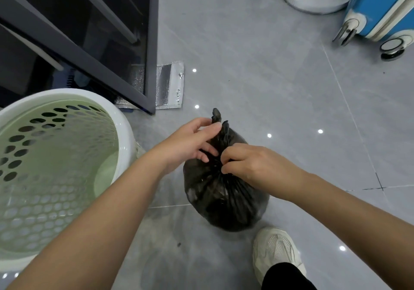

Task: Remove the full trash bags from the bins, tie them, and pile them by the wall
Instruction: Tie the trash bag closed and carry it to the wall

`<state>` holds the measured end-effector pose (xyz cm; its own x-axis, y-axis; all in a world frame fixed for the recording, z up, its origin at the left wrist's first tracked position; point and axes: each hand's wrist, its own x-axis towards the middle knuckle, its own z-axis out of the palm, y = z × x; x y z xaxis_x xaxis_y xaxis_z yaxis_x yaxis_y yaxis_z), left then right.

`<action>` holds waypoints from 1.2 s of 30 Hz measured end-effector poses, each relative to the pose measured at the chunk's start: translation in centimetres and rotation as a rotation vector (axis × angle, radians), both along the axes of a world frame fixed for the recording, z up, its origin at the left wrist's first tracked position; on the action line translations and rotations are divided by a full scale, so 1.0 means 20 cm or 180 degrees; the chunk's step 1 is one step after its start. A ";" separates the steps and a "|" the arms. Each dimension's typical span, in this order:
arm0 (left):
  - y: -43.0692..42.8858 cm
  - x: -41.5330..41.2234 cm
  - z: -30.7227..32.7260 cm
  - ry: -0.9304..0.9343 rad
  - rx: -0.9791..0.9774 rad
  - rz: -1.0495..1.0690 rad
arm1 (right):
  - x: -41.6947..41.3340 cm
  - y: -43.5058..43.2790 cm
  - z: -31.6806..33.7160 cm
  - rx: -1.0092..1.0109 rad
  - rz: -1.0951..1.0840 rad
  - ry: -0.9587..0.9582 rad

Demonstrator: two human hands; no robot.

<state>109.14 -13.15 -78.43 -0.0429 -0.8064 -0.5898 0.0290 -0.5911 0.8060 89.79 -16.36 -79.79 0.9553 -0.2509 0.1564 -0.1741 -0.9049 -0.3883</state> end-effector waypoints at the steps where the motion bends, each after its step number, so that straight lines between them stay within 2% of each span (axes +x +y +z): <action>1: -0.01 -0.01 -0.01 0.0076 0.0079 -0.0184 | 0.00 -0.01 -0.01 0.0031 0.0069 -0.0051; 4: -0.02 -0.03 -0.03 0.0085 0.0088 -0.0403 | 0.00 -0.03 -0.02 0.0115 0.0105 -0.0113; 8: -0.02 -0.05 -0.06 0.0087 -0.0035 0.0018 | -0.04 -0.06 -0.05 0.0545 -0.0139 -0.0293; 14: 0.03 -0.10 -0.10 0.0328 -0.0162 0.0868 | -0.05 -0.02 -0.12 0.2648 -0.1694 -0.0991; 16: 0.04 -0.12 -0.10 0.0481 -0.0151 0.1197 | -0.04 0.00 -0.12 0.3118 -0.1993 -0.1164; 20: 0.03 -0.17 -0.08 0.0932 0.0192 0.1705 | -0.02 0.03 -0.12 0.2718 -0.2102 -0.0957; 24: 0.02 -0.17 -0.05 0.1180 0.0692 0.2123 | -0.02 0.03 -0.12 0.2591 -0.2328 -0.1097; 25: 0.02 -0.17 -0.05 0.0869 0.0619 0.2031 | -0.02 0.03 -0.12 0.2685 -0.2369 -0.1133; 26: 0.03 -0.16 -0.06 0.0200 0.0396 0.1776 | -0.01 0.03 -0.12 0.2787 -0.2392 -0.1141; 28: 0.07 -0.13 -0.06 -0.1820 -0.0612 0.0861 | -0.01 0.02 -0.12 0.2954 -0.2394 -0.1086; 29: 0.09 -0.12 -0.04 -0.2552 -0.1231 0.0266 | -0.01 0.01 -0.12 0.3037 -0.2384 -0.1063; 30: 0.10 -0.10 -0.04 -0.2933 -0.1704 -0.0325 | 0.00 0.01 -0.12 0.3127 -0.2371 -0.1063; 32: 0.11 -0.08 -0.05 -0.3181 -0.1991 -0.1224 | 0.00 0.00 -0.12 0.3280 -0.2347 -0.1110; 33: 0.11 -0.09 -0.06 -0.3264 -0.1953 -0.1427 | 0.00 -0.01 -0.11 0.3341 -0.2322 -0.1126; 36: 0.11 -0.10 -0.08 -0.3306 -0.1729 -0.1340 | 0.01 -0.02 -0.10 0.3523 -0.2206 -0.1115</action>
